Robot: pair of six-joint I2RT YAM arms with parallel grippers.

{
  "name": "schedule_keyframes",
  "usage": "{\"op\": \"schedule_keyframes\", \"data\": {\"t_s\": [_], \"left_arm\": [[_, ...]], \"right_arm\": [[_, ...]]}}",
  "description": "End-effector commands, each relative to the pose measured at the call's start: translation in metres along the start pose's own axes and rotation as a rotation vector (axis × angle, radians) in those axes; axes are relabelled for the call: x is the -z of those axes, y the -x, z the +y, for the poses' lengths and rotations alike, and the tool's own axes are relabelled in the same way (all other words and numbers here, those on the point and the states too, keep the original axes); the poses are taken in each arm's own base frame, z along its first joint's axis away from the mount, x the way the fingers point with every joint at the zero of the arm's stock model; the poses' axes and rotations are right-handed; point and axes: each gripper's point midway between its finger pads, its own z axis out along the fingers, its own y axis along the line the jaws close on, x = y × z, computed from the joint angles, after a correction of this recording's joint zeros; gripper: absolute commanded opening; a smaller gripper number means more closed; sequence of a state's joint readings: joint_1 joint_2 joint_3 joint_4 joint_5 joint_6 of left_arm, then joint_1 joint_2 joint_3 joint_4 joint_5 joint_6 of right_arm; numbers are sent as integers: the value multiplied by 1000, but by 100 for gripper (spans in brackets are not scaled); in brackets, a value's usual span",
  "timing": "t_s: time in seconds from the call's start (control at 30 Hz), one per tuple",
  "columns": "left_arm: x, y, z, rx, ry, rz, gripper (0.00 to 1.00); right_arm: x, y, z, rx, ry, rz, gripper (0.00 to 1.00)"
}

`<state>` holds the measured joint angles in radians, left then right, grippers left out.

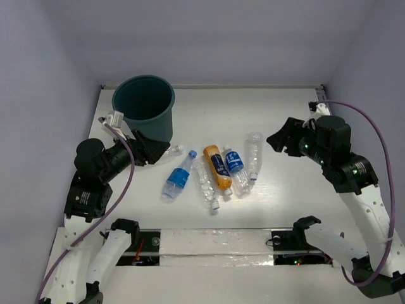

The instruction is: Put the plastic bottles in the bin

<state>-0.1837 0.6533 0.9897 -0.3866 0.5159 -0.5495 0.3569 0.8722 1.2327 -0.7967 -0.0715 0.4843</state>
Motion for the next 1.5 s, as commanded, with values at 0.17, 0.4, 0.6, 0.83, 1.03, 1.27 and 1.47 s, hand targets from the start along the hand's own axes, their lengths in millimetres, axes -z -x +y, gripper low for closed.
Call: {"op": "schedule_keyframes", "data": {"t_s": [0.17, 0.4, 0.6, 0.83, 1.03, 1.27, 1.47], "left_arm": [[-4, -9, -30, -47, -138, 81, 27], [-35, -79, -37, -76, 8, 282, 4], [-43, -112, 28, -152, 334, 338, 17], [-47, -148, 79, -185, 505, 416, 70], [-73, -149, 119, -200, 605, 424, 75], [-102, -153, 144, -241, 627, 469, 72], [-120, -164, 154, -275, 615, 517, 54]], "right_arm": [[-3, -1, -7, -47, 1, -1, 10], [-10, -5, -24, -65, -36, 15, 0], [-14, -9, -32, -67, -61, 12, 0], [-34, -21, -39, -95, -41, 18, 6], [-57, -33, -44, -102, -31, 61, 28], [-70, -34, -50, -90, -46, 72, 41], [-76, -38, -55, -91, -62, 74, 41]]}}
